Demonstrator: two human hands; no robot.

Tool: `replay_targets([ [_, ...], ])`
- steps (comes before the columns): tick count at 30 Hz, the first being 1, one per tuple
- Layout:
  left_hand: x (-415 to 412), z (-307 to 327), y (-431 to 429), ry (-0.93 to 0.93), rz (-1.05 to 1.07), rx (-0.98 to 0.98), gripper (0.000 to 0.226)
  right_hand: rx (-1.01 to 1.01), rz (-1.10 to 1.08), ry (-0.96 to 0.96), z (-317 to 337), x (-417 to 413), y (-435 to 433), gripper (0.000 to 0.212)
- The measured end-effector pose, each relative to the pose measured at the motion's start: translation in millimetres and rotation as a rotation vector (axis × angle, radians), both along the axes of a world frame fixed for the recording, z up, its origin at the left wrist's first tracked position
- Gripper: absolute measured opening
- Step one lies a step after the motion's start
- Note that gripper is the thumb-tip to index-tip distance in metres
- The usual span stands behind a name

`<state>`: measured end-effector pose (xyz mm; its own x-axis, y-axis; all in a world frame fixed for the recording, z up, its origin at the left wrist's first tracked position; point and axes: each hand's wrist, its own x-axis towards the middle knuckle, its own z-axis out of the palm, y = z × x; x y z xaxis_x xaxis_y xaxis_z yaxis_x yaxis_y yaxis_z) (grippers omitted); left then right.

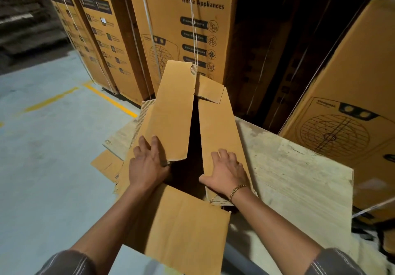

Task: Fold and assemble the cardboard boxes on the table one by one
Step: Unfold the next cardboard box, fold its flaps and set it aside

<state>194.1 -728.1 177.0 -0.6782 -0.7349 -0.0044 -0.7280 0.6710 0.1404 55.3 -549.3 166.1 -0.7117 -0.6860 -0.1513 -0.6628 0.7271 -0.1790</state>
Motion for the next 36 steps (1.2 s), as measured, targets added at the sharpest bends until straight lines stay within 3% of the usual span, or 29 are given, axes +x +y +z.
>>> replay_targets([
  [3, 11.9, 5.1, -7.0, 0.310, 0.068, 0.128, 0.075, -0.067, -0.006, -0.041, 3.5, -9.4, 9.1, 0.083],
  [8, 8.2, 34.4, -22.2, 0.982, 0.317, 0.709, 0.049, -0.212, -0.072, -0.115, 2.5, -18.8, 24.3, 0.078],
  [11, -4.4, 51.0, -11.9, 1.139, 0.441, 0.985, 0.017, -0.395, -0.165, -0.263, 13.3, -28.5, 38.7, 0.072],
  [15, -21.5, 53.5, -0.5, 1.152, 0.443, 1.092, 0.011, -0.714, -0.281, -0.514, 23.6, -49.1, 70.4, 0.064],
  [19, -38.7, 62.1, 19.3, 1.111, 0.347, 1.118, 0.016, -0.896, -0.455, -0.571, 33.5, -72.2, 115.9, 0.042],
  [21, -44.9, 67.1, 31.9, 1.082, 0.264, 1.117, 0.020, -0.864, -0.552, -0.552, 25.3, -84.3, 144.2, 0.026],
  [30, -90.2, 60.6, 105.9, 0.838, -0.088, 1.272, 0.016, -0.596, -0.913, -0.428, -24.1, -113.1, 235.9, 0.016],
  [33, -108.6, 54.2, 129.4, 0.770, -0.142, 1.301, 0.028, -0.358, -0.859, -0.456, -34.7, -106.0, 250.2, 0.042],
  [36, -126.9, 47.2, 154.0, 0.696, -0.237, 1.248, 0.021, -0.343, -0.777, -0.442, -34.5, -98.1, 251.6, 0.052],
])
